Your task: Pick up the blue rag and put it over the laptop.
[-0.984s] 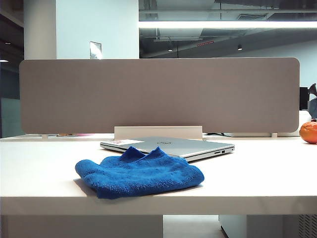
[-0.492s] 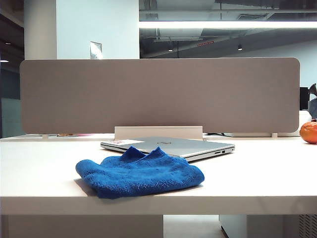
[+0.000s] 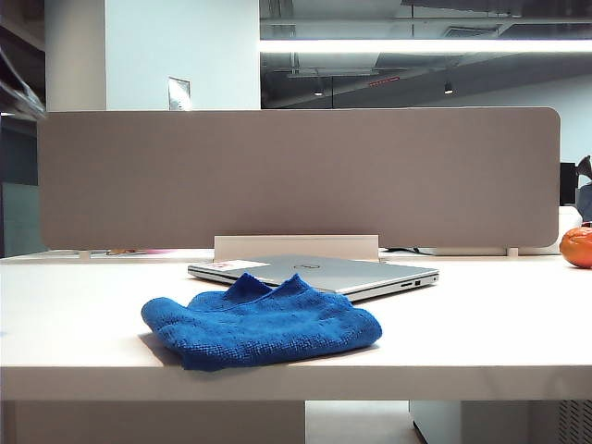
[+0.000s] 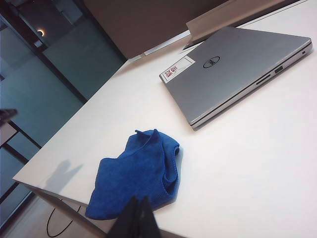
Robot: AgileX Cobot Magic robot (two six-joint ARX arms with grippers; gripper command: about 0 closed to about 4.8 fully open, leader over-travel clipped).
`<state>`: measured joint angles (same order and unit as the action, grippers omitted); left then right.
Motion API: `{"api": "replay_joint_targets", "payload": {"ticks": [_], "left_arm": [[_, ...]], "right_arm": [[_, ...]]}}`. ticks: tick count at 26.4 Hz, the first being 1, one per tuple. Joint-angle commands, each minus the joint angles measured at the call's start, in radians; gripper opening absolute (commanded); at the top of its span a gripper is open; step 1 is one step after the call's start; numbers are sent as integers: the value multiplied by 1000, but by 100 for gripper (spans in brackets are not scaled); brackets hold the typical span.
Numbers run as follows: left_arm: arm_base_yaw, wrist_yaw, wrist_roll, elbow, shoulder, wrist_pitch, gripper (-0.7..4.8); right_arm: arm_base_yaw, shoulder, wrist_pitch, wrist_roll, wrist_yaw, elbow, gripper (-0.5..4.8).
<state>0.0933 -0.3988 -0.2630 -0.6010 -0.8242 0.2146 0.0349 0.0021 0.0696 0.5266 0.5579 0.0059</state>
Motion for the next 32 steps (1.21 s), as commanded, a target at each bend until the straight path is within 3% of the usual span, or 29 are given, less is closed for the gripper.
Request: {"api": "replay_joint_targets", "payload": {"ticks": [1, 6, 9, 12, 14, 18, 20, 32], "left_arm": [[119, 100, -3, -8, -49, -6, -6], [280, 192, -18, -8, -126, -13, -6], [383, 269, -105, -8, -196, -12, -6], [470, 270, -211, -8, -289, -8, 0], [492, 264, -250, -8, -319, -2, 23], [535, 264, -305, -8, -378, -5, 212], [539, 264, -335, -8, -400, -5, 244], [539, 283, -374, -8, -501, -77, 247]], "right_arm": [[0, -2, -10, -2, 2, -5, -5], [0, -2, -10, -3, 2, -5, -5], [1, -2, -10, -3, 2, -5, -5], [0, -2, -10, -3, 2, -5, -5], [0, -2, -10, -3, 2, -5, -5], [0, -2, -10, -3, 2, -5, -5], [1, -2, -10, -3, 2, -5, -5], [0, -2, 8, -3, -2, -5, -5]]}}
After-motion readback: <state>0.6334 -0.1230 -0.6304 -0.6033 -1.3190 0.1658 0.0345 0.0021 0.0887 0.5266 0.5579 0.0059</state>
